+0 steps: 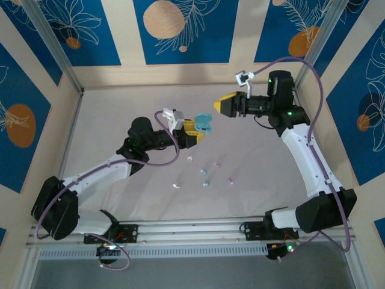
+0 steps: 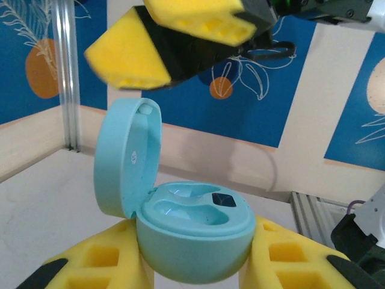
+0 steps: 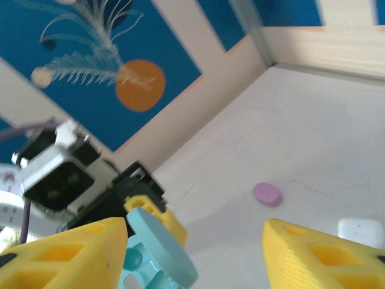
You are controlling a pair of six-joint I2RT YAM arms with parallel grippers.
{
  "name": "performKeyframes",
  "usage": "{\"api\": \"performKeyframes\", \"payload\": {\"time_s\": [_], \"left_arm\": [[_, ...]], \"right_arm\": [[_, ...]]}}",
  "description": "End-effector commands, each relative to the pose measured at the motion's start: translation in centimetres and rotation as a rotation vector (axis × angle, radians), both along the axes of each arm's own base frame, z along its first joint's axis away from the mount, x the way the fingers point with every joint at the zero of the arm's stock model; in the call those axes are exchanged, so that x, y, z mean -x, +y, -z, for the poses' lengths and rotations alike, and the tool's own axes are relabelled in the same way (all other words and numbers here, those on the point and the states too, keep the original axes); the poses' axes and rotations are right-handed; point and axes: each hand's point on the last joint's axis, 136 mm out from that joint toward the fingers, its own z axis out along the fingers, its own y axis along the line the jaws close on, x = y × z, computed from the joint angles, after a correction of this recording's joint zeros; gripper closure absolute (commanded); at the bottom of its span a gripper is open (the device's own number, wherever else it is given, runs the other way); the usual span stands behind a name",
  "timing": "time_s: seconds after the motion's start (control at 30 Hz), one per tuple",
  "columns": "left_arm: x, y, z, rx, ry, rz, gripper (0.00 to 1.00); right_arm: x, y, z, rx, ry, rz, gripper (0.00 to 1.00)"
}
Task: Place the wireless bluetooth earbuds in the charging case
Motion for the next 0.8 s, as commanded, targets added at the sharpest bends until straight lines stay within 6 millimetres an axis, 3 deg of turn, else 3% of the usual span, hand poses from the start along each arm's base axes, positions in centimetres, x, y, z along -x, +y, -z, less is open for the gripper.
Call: {"api": "performKeyframes", "payload": {"time_s": [0.0,0.07,0.13,0.27,0.43,0.53,0.63,0.77], "left_arm": [[0.1,1.1,-1.4,0.04,-0.05,-0.061,0.73],[0.1,1.7,-1.1,0.036,-0.054,-0.093,0.73],[0.3,2.2,-1.0,0.028,-0.055,-0.111,0.73],[1.0,3.0,-0.9,0.026,-0.056,-0.127,0.73],[1.6,4.1,-0.6,0.017,-0.049,-0.16,0.73],[2.0,4.8,-0.5,0.009,-0.048,-0.181,0.73],[2.5,5.6,-0.6,0.008,-0.052,-0.205,0.73],[3.0,6.3,-0.9,0.007,-0.055,-0.222,0.73]], "right_arm": [[-1.1,-3.4,0.0,-0.02,0.16,0.199,0.43],[-1.8,-5.0,1.7,-0.018,0.249,0.273,0.48],[-2.2,-6.3,4.7,0.025,0.354,0.346,0.54],[-1.5,-6.4,10.9,0.1,0.56,0.348,0.61],[1.1,-4.0,18.9,0.306,0.715,0.306,0.61],[3.0,-2.1,22.7,0.404,0.788,0.259,0.63],[5.0,-0.3,25.7,0.481,0.838,0.205,0.64],[7.1,1.5,28.2,0.512,0.9,0.157,0.65]]}}
